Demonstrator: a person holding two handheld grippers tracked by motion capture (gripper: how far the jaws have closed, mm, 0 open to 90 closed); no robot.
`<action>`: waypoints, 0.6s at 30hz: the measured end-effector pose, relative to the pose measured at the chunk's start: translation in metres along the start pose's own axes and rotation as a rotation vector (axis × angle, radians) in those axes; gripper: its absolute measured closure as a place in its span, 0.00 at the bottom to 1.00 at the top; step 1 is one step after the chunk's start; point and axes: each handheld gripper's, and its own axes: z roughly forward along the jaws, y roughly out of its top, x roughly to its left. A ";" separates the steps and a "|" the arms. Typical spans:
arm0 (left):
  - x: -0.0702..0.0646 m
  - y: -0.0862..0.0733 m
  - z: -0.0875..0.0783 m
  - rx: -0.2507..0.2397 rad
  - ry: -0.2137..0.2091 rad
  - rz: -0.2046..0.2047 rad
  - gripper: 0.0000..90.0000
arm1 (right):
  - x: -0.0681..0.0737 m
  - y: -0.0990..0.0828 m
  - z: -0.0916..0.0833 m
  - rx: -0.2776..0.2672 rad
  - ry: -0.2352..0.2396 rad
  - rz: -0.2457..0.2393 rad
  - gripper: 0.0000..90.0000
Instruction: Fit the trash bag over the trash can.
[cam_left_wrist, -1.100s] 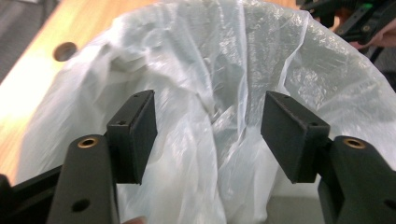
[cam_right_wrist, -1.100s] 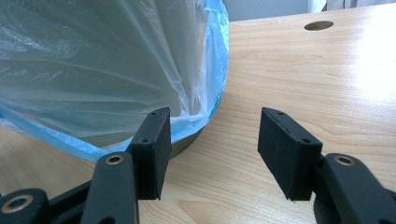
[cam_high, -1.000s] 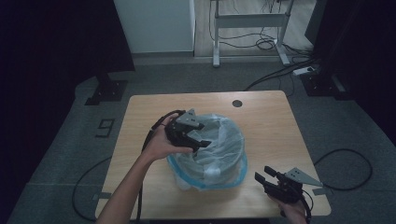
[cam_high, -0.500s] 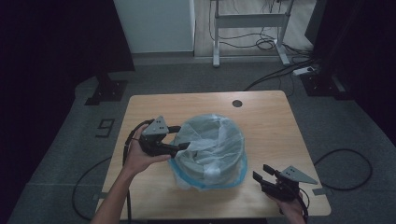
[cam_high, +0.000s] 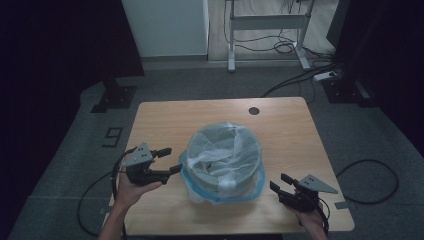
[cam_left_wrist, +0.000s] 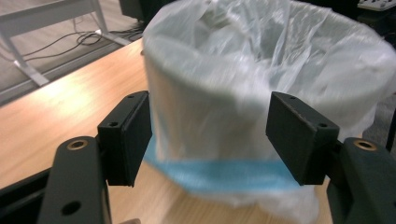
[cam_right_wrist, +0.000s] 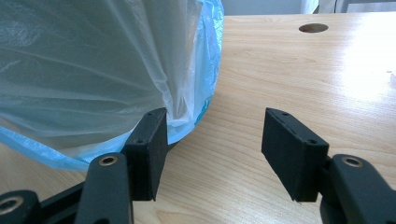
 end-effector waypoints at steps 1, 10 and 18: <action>0.000 -0.006 -0.002 -0.002 0.011 -0.010 0.34 | 0.000 0.000 0.000 0.000 0.000 -0.001 0.45; 0.002 -0.061 -0.014 -0.004 0.072 -0.080 0.35 | -0.004 -0.001 -0.002 0.004 -0.014 -0.008 0.44; -0.002 -0.096 -0.015 0.034 0.092 -0.118 0.35 | -0.010 -0.003 -0.006 0.003 -0.031 0.001 0.44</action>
